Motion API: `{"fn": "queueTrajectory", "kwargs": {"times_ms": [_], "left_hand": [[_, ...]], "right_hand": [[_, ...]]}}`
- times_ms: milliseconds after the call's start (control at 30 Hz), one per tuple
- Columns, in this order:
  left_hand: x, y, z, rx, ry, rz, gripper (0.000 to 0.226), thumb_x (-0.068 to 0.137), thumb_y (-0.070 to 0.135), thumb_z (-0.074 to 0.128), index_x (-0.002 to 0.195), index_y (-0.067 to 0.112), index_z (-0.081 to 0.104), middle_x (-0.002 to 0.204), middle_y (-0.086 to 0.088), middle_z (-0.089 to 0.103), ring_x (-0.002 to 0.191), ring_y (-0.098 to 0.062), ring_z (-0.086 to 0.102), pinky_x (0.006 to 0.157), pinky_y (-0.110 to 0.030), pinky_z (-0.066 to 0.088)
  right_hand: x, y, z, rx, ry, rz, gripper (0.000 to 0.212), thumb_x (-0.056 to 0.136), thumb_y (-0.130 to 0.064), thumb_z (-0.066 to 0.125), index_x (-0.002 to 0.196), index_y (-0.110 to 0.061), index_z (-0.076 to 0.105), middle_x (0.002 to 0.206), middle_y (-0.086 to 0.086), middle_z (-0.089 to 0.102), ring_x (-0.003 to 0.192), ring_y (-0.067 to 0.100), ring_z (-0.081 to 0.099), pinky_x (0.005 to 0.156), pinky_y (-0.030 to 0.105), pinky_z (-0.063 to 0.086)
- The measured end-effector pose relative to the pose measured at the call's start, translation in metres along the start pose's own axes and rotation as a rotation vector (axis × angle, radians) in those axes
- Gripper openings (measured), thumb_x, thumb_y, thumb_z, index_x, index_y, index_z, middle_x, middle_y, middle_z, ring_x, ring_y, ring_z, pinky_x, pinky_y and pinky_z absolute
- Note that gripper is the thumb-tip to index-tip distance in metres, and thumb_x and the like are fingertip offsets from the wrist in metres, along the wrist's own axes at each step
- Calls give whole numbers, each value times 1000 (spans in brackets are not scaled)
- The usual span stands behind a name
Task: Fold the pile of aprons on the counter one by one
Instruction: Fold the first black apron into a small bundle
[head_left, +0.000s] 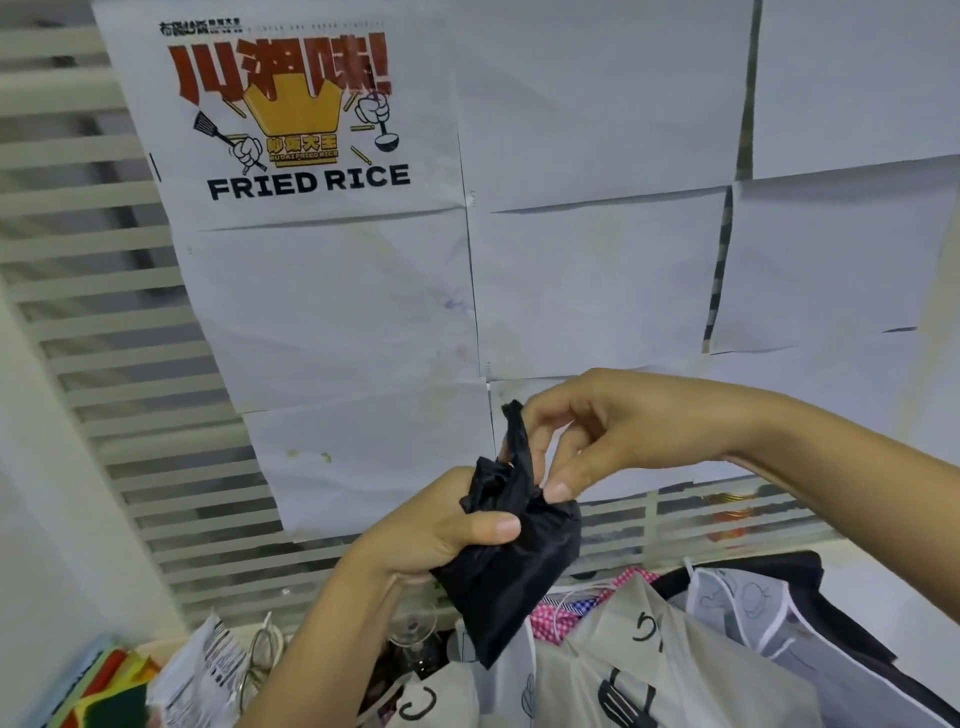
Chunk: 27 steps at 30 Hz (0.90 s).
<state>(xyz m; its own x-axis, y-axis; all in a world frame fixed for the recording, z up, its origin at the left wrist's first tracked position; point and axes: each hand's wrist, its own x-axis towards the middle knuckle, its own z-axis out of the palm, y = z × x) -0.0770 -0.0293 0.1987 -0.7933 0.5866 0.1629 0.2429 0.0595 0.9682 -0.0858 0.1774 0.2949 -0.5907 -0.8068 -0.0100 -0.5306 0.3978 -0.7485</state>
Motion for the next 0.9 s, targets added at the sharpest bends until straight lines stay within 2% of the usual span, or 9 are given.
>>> {"fn": "queueTrajectory", "kwargs": {"times_ms": [133, 233, 300, 400, 600, 633, 700, 767, 900], "left_hand": [[5, -5, -6, -25, -82, -5, 62, 59, 60, 81, 95, 14, 60, 85, 8, 60, 78, -8, 57, 70, -17, 44], [10, -8, -14, -43, -110, 0, 62, 56, 58, 84, 98, 17, 63, 88, 2, 60, 81, -13, 57, 72, -20, 44], [13, -9, -20, -31, -116, -21, 66, 49, 56, 88, 93, 13, 65, 84, 5, 65, 77, -12, 61, 71, -20, 47], [15, -9, -28, -70, -127, -26, 61, 43, 51, 92, 88, 15, 72, 82, 4, 69, 74, -10, 65, 67, -20, 50], [17, 2, -29, 4, -211, 23, 60, 50, 49, 90, 99, 27, 65, 98, 3, 60, 93, -19, 57, 81, -27, 46], [18, 3, -29, 12, -214, 31, 65, 50, 50, 90, 104, 25, 62, 101, 2, 57, 97, -20, 56, 84, -29, 45], [18, 2, -30, 40, -207, 52, 88, 52, 51, 88, 117, 4, 52, 107, -5, 52, 105, -25, 51, 92, -38, 42], [16, 1, -32, 42, -232, 52, 99, 54, 50, 88, 117, -12, 44, 107, -11, 48, 104, -25, 50, 93, -42, 41], [14, -1, -36, 8, -192, 31, 84, 55, 48, 88, 113, -1, 52, 105, -9, 57, 99, -20, 58, 87, -32, 45]], "right_hand": [[9, 0, 4, 9, -84, 12, 10, 83, -7, 70, 90, -6, 62, 78, -5, 66, 76, 12, 62, 78, 20, 50], [12, 0, 4, 35, -73, 39, 12, 85, -5, 67, 94, 0, 60, 80, -5, 65, 76, 12, 63, 77, 21, 51], [11, -1, 5, -126, -13, 33, 17, 83, -13, 72, 93, -3, 62, 86, -1, 67, 82, 16, 66, 80, 26, 53], [7, -2, 8, -313, 123, -39, 12, 80, -20, 76, 82, -13, 67, 85, -9, 65, 82, 7, 65, 80, 25, 52], [7, -11, 12, -332, 80, -82, 26, 80, -15, 75, 100, -21, 61, 97, -13, 57, 88, 10, 62, 82, 30, 53], [8, -14, 13, -357, 70, -92, 27, 79, -15, 75, 97, -25, 59, 97, -14, 54, 89, 9, 61, 81, 31, 53], [9, -19, 17, -425, 63, -112, 26, 78, -16, 74, 93, -27, 56, 97, -15, 52, 90, 8, 59, 80, 30, 52], [11, -23, 21, -531, 80, -136, 20, 79, -16, 71, 90, -25, 57, 96, -13, 53, 89, 7, 58, 78, 30, 51], [16, -27, 28, -793, 154, -112, 16, 81, -17, 65, 83, -26, 52, 91, -12, 50, 81, 8, 55, 75, 33, 49]]}}
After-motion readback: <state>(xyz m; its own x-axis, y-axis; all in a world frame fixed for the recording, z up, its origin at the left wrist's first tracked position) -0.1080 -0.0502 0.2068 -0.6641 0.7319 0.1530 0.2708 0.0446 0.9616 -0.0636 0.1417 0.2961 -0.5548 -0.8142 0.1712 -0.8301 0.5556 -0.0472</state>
